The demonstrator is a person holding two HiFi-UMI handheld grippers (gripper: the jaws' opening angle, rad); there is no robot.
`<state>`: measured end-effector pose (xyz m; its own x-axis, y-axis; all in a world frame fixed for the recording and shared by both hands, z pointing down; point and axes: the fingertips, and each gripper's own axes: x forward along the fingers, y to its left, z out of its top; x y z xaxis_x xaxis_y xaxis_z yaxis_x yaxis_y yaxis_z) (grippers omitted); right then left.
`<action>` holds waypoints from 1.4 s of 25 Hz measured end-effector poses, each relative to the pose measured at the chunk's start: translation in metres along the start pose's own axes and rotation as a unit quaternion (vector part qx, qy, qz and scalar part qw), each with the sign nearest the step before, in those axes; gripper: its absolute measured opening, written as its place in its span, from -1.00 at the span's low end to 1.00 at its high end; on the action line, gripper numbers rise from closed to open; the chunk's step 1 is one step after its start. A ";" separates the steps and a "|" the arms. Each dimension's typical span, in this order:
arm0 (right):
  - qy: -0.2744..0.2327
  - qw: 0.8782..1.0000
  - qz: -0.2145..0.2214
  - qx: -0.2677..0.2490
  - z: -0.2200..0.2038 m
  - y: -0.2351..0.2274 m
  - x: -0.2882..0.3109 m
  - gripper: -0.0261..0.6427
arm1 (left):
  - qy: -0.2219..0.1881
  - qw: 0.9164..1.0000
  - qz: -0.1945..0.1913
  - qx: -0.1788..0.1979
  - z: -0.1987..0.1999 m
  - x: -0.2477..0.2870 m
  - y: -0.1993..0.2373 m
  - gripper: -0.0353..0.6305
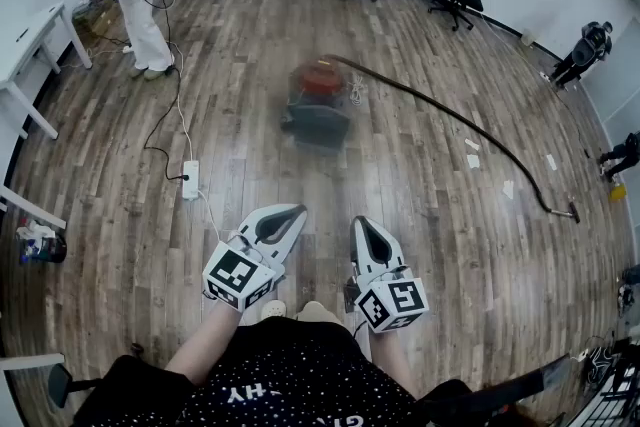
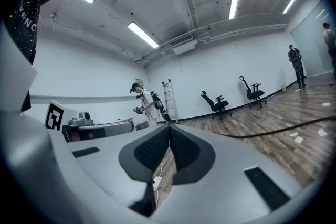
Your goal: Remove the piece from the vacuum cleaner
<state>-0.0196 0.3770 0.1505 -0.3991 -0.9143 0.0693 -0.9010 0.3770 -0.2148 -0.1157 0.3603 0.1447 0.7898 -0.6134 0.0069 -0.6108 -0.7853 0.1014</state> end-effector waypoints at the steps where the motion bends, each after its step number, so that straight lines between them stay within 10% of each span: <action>1: 0.001 1.000 0.000 0.000 -0.003 0.001 -0.002 -0.89 | 0.001 1.000 -0.001 0.000 -0.002 -0.001 0.000 -0.86; 12: 0.003 1.000 0.000 0.010 -0.015 -0.015 0.013 -0.89 | 0.011 1.000 -0.012 -0.004 -0.015 0.017 0.012 -0.86; 35: 0.031 0.998 0.062 0.000 0.034 -0.215 0.165 -0.89 | 0.022 0.998 0.053 -0.032 -0.018 0.241 0.110 -0.86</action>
<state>0.1141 0.1398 0.1754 -0.5177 -0.8493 0.1032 -0.8437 0.4869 -0.2259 0.0089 0.1277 0.1758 0.7236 -0.6871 0.0650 -0.6871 -0.7083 0.1620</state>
